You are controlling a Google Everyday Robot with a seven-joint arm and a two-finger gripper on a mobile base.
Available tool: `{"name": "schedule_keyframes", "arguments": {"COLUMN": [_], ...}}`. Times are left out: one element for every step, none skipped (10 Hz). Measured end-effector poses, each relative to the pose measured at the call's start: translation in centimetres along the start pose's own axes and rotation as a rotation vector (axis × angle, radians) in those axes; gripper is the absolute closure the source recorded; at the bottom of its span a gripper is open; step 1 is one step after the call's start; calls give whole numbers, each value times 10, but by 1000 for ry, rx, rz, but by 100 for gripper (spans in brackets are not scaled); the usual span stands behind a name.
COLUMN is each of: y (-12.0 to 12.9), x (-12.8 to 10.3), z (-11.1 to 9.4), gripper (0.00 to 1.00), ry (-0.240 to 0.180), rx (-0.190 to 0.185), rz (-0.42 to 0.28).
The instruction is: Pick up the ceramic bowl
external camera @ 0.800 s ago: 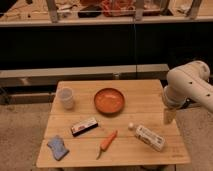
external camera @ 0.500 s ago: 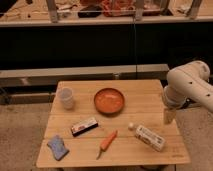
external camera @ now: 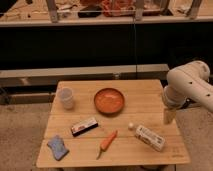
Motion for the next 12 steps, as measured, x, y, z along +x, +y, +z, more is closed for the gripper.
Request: {"name": "schedule_keyframes", "arguments": {"y": [0,0,0,0,0,0,0,-2,-9,-17,-23,-26], "x": [0,0,0,0,0,0,0,-1,-10,-23,-36,-41], "z": [0,0,0,0,0,0,0,-1,-2,-3,-3,-4], "gripper": [20,20,20,20,20,20,20,20,20,20,20,20], "ry": [0,0,0,0,0,0,0,4,5,8,9,13], "rx": [0,0,0,0,0,0,0,9,25,42,54,64], "rz": [0,0,0,0,0,0,0,-6,-28,-49,-66,-74]}}
